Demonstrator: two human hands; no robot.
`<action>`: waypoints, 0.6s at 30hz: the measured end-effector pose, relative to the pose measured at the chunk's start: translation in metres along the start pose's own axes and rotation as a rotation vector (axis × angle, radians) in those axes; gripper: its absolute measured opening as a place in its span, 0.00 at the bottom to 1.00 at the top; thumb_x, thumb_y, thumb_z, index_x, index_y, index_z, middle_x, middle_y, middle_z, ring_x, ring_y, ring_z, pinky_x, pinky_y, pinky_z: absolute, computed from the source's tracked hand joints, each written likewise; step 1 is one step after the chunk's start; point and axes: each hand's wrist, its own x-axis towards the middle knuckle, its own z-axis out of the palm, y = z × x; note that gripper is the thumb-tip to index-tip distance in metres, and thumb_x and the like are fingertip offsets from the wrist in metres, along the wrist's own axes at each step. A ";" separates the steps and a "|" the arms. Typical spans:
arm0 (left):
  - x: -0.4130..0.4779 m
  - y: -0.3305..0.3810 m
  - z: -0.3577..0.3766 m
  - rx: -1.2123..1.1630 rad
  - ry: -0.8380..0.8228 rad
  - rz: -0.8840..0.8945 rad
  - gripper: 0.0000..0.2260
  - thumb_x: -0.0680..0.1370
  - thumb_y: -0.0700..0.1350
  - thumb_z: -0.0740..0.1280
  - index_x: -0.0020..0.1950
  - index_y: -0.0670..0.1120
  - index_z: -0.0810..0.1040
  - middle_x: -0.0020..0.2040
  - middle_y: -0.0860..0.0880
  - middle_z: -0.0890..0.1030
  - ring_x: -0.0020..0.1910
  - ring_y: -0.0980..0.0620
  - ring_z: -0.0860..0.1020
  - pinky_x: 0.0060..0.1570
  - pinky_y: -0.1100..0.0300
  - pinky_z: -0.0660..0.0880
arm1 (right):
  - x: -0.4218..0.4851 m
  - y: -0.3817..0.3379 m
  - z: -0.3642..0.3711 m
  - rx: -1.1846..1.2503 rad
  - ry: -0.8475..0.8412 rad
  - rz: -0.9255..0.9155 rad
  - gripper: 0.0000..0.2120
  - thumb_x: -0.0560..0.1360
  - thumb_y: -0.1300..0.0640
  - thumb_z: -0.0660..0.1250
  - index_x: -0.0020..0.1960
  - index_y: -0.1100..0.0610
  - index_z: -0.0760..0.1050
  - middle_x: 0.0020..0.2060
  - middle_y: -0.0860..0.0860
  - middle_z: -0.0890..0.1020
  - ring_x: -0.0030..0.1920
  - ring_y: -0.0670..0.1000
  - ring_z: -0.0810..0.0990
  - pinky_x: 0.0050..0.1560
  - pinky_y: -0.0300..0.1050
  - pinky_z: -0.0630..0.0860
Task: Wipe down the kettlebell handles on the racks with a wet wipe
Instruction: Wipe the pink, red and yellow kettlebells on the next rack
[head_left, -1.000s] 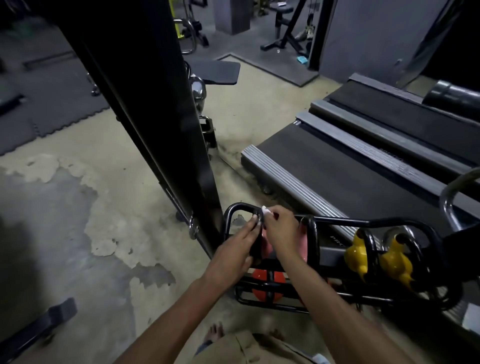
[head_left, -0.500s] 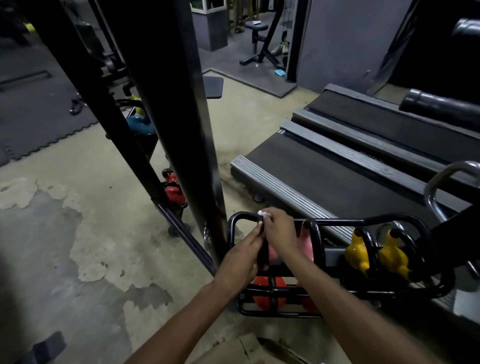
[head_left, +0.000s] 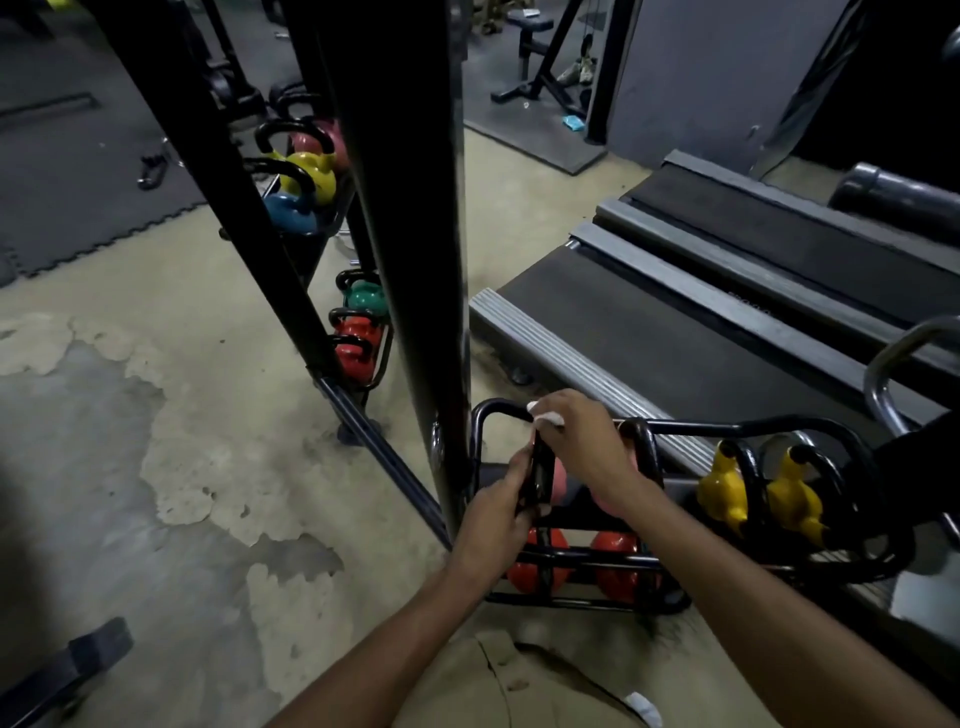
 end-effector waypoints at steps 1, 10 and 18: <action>0.000 0.001 0.000 0.002 -0.002 -0.008 0.39 0.78 0.36 0.70 0.83 0.58 0.57 0.54 0.53 0.83 0.50 0.61 0.81 0.45 0.78 0.70 | -0.002 -0.001 0.006 0.030 0.063 0.039 0.09 0.76 0.63 0.70 0.53 0.57 0.86 0.53 0.53 0.85 0.51 0.51 0.83 0.54 0.46 0.79; 0.003 0.003 0.007 0.062 0.036 -0.017 0.37 0.79 0.41 0.72 0.84 0.55 0.59 0.58 0.49 0.85 0.56 0.53 0.82 0.51 0.72 0.71 | -0.021 -0.011 0.017 0.811 0.373 0.822 0.04 0.80 0.60 0.69 0.49 0.59 0.83 0.37 0.50 0.84 0.38 0.48 0.82 0.34 0.34 0.77; 0.000 0.003 0.007 0.084 0.057 -0.037 0.35 0.80 0.43 0.72 0.84 0.52 0.60 0.61 0.45 0.84 0.57 0.49 0.82 0.54 0.67 0.72 | -0.026 -0.017 0.031 1.368 0.185 1.044 0.12 0.78 0.63 0.63 0.57 0.67 0.81 0.48 0.63 0.83 0.44 0.61 0.84 0.45 0.54 0.82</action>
